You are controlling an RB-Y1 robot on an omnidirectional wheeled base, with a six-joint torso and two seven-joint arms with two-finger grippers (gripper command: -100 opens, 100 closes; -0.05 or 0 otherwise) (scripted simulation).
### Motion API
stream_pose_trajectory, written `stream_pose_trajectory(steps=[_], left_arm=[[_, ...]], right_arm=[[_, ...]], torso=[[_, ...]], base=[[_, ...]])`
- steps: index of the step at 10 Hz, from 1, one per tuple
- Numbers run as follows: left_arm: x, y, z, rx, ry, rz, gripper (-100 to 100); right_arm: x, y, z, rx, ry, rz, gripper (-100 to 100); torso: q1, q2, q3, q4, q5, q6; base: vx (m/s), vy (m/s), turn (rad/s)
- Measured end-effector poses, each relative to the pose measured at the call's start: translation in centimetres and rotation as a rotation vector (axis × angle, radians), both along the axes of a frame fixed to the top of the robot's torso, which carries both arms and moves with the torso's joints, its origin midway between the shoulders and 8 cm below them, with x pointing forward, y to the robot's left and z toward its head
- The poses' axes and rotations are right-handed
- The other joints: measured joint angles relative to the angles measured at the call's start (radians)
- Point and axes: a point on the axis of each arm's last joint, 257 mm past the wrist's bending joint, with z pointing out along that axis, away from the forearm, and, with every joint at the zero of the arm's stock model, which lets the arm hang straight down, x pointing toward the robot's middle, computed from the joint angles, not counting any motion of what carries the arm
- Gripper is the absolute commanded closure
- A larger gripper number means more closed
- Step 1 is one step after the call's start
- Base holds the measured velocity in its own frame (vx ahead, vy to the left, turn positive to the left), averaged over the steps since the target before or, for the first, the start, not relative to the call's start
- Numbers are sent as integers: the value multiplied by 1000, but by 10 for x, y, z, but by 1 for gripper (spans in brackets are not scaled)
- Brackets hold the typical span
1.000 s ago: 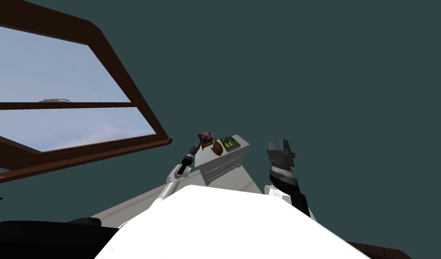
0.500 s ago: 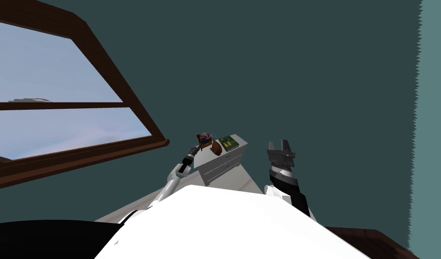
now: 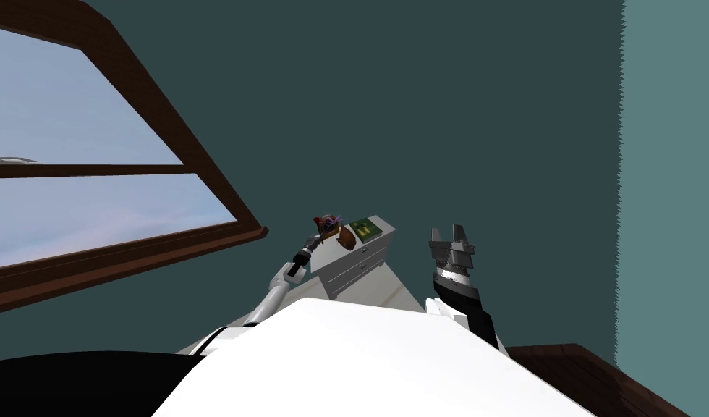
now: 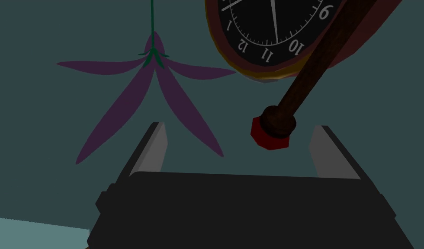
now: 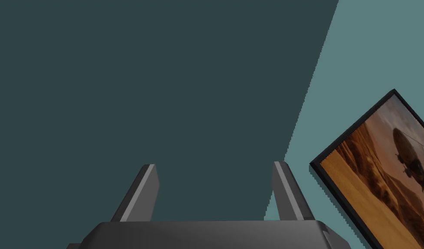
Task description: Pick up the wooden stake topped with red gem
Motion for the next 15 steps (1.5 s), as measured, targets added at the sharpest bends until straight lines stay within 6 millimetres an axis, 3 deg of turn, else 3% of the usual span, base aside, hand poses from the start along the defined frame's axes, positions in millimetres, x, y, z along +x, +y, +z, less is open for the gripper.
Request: stream_pose_trajectory(steps=[7,15], left_arm=[[11,23,-35,122,99,23,-100],[22,56,-56,257,196,51,-100]], right_arm=[[0,0,0,0,0,0,0],[0,0,0,0,0,0,0]], torso=[[1,0,0,0,0,0],[1,-2,-1,0,0,-1]], base=[[-10,43,-87],[6,49,-88]])
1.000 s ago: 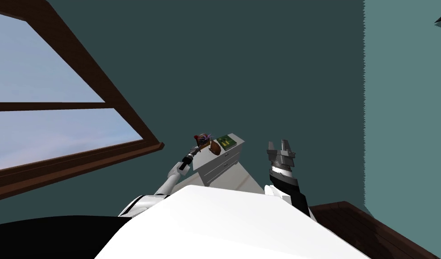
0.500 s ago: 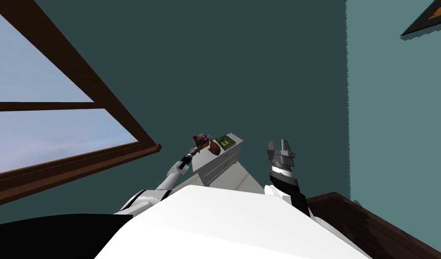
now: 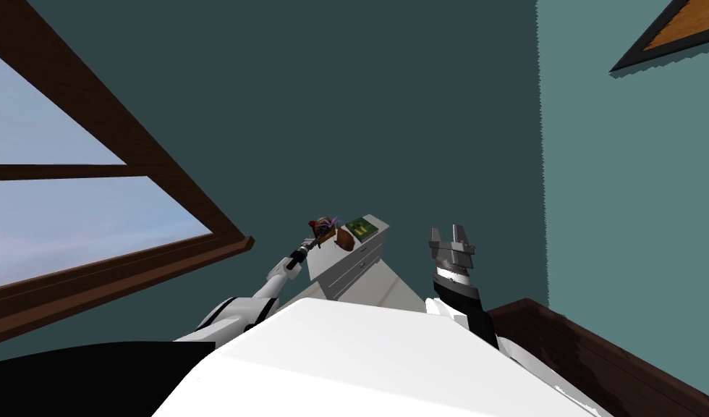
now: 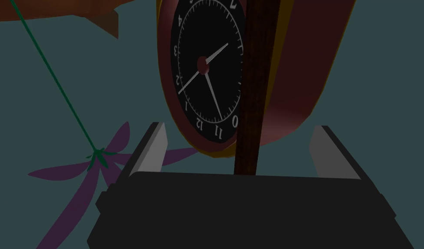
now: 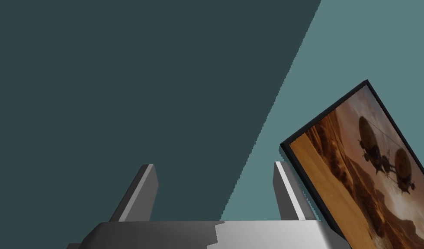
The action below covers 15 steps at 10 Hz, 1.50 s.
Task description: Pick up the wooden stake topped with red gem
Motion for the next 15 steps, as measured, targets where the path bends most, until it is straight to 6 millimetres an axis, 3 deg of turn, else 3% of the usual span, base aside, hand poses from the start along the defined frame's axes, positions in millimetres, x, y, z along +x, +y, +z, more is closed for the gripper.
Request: stream_pose_trajectory(steps=[1,2,3,4,8,10,15], left_arm=[[0,3,-1,3,4,3,-100],[0,3,-1,4,3,2,0],[0,3,-1,4,3,3,-100],[0,3,-1,4,3,3,100],[0,3,-1,4,3,3,100],[0,3,-1,4,3,3,-100],[-8,-6,-22,6,59,-5,-100]], right_arm=[[0,0,0,0,0,0,0],[0,0,0,0,0,0,0],[0,0,0,0,0,0,0],[0,0,0,0,0,0,0],[0,0,0,0,0,0,0],[0,0,0,0,0,0,0],[0,0,0,0,0,0,0]], torso=[[-1,0,0,0,0,0],[-3,1,0,0,-1,0],[-3,1,0,0,-1,0],[-4,1,1,0,-1,0],[-4,1,1,0,-1,0],[-4,1,1,0,-1,0],[-2,17,10,4,-1,0]], base=[[5,8,1],[0,0,0],[0,0,0],[0,0,0],[0,0,0],[-40,-17,5],[-210,0,48]])
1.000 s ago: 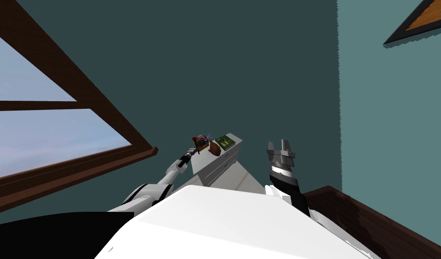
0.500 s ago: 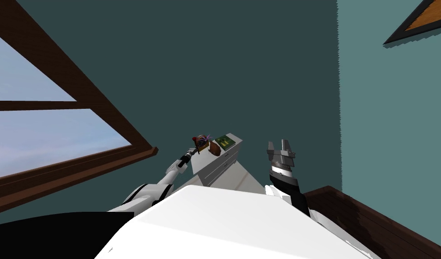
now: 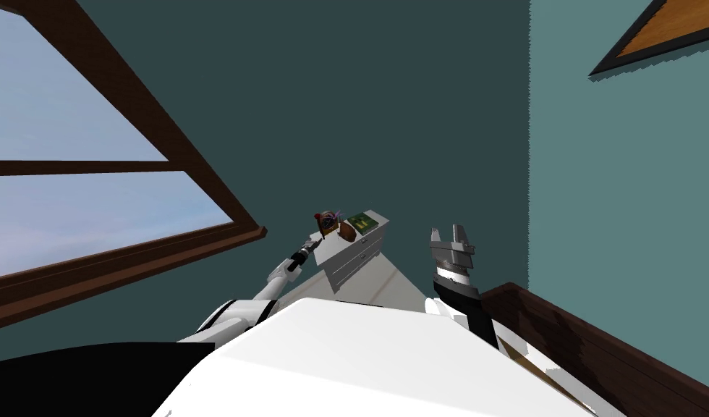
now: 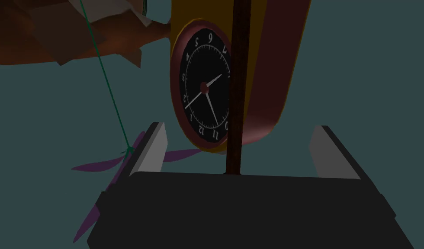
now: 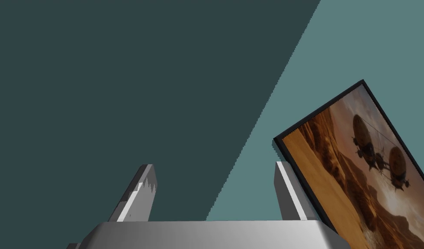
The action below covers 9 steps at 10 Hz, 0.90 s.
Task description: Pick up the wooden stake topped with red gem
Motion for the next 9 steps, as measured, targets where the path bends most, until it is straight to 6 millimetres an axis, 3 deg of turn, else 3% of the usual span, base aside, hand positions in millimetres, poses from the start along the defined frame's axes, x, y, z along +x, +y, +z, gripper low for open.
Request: stream_pose_trajectory(steps=[3,7,8,9], left_arm=[[10,16,11,2,4,24,-100],[28,22,40,3,-42,13,-100],[29,22,41,4,-45,11,0],[29,22,41,4,-44,11,-100]], right_arm=[[0,0,0,0,0,0,0],[0,0,0,0,1,0,0],[0,0,0,0,0,0,0],[0,0,0,0,0,0,0]], torso=[[-3,-17,-10,-3,-1,1],[3,-29,-17,-6,0,0],[1,-24,-14,-6,1,0],[-1,-20,-11,-4,0,0]], base=[[47,-17,-99],[150,40,-75],[15,7,0],[6,45,-2]])
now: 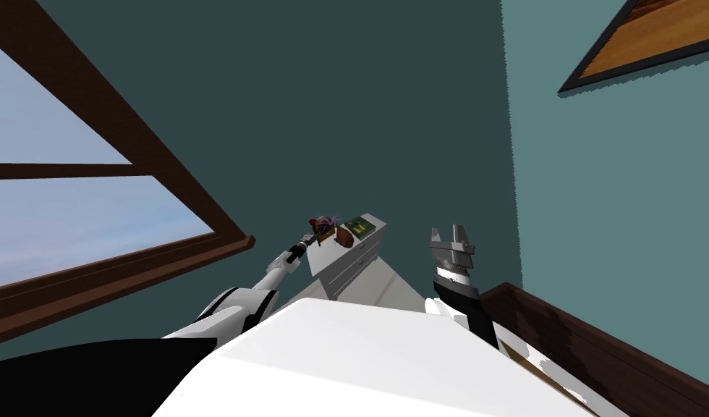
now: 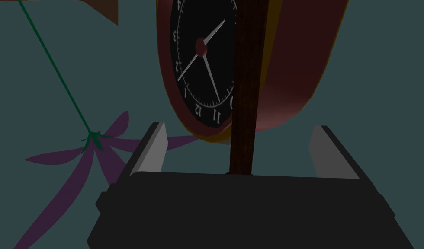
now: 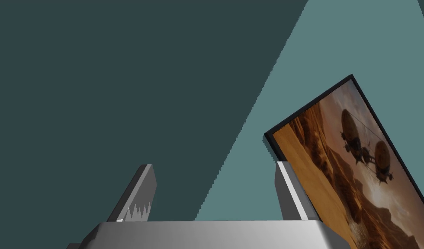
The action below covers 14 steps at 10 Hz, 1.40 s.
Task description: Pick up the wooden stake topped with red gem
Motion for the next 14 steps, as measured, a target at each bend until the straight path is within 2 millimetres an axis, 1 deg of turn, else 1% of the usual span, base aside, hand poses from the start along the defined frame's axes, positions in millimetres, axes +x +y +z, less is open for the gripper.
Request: stream_pose_trajectory(steps=[1,2,4,5,6,7,8,9,12,14], left_arm=[[1,-12,-3,-9,0,-8,-100],[3,-19,-4,-8,3,-15,-100],[5,-40,-7,-17,7,-26,-100],[8,-52,-6,-25,4,-30,-100],[9,-57,-8,-21,10,-33,-100],[9,-67,-7,-29,6,-36,-100],[10,-73,-9,-24,10,-39,-100],[11,-85,-7,-31,5,-41,-100],[13,-102,-8,-25,7,-38,-100],[13,-115,-6,-26,5,-31,-100]], right_arm=[[0,0,0,0,0,0,0],[0,0,0,0,0,0,0],[0,0,0,0,0,0,0],[0,0,0,0,0,0,0],[0,0,0,0,0,0,0],[0,0,0,0,0,0,0],[0,0,0,0,0,0,0],[0,0,0,0,0,0,0],[0,0,0,0,0,0,0],[0,0,0,0,0,0,0]], torso=[[1,2,1,0,0,0],[2,3,2,1,0,0],[4,3,2,1,1,0],[4,4,2,1,1,0],[4,3,2,1,1,0],[4,3,2,1,1,0],[3,3,2,1,1,0],[4,3,2,1,1,0],[-1,4,2,1,0,0],[2,4,3,1,0,0]], base=[[7,59,-14],[6,93,-4],[-5,86,-7],[6,74,-11],[19,84,-3],[8,70,-8],[0,81,-6],[1,61,-13],[-16,22,-47],[-7,90,39]])
